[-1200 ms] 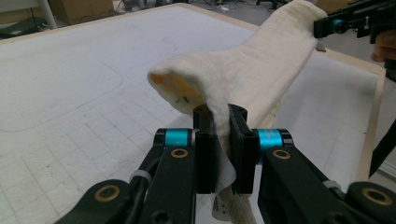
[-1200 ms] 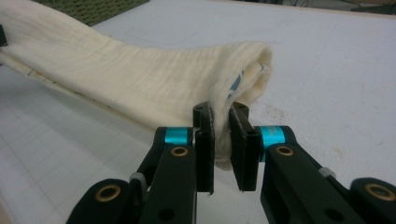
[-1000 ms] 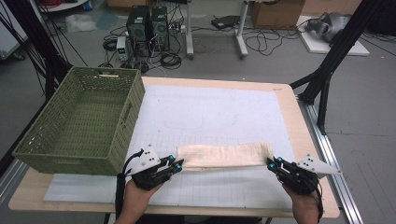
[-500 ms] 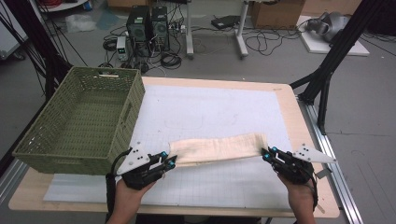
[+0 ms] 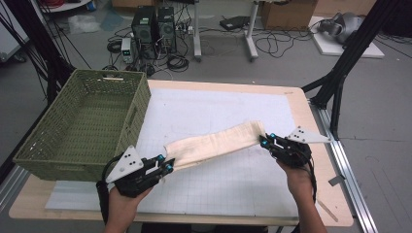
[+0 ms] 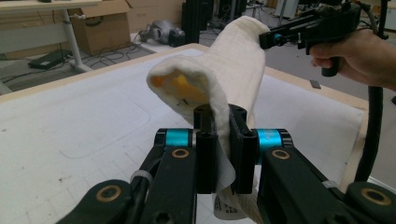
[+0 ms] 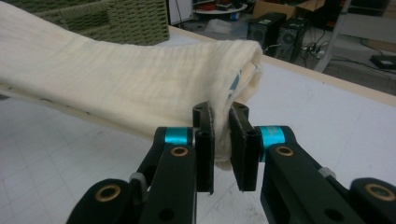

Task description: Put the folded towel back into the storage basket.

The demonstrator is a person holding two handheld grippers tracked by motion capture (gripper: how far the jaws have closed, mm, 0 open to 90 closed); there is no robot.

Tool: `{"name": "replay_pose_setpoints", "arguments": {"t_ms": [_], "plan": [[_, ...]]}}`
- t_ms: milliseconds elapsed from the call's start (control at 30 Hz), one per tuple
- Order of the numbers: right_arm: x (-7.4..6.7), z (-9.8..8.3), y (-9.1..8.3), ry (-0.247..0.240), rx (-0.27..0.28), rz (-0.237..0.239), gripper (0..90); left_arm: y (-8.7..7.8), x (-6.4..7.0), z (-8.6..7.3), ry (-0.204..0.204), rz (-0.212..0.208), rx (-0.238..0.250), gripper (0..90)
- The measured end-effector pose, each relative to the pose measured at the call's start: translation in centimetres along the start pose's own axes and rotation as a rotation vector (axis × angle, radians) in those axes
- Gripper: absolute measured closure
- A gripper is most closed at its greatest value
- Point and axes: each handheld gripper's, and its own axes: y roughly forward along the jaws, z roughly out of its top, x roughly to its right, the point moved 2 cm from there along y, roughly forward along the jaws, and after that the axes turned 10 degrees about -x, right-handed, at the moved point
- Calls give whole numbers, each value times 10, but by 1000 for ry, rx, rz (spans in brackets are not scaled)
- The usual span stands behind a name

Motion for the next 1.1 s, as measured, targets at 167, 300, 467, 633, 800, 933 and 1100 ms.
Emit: {"name": "replay_pose_setpoints", "arguments": {"t_ms": [167, 300, 467, 633, 800, 933, 1100], "plan": [[-1, 10, 8, -10, 2, 0, 811, -8, -2, 2, 2, 11, 11, 828], [-1, 17, 16, -20, 0, -3, 811, -11, -3, 3, -2, 22, 18, 828], [0, 28, 25, -22, 4, 5, 811, -15, -5, 6, -6, 33, 33, 828], [1, 41, 36, -44, -10, 10, 811, -21, -10, 10, -5, 48, 39, 828], [0, 60, 46, -54, -4, 11, 811, -26, -15, 11, -16, 63, 55, 828], [-2, 78, 58, -94, -10, 11, 812, -33, -18, 12, -19, 78, 69, 828], [-6, 96, 66, -111, -2, 16, 812, -40, -22, 13, -25, 99, 83, 828]]}}
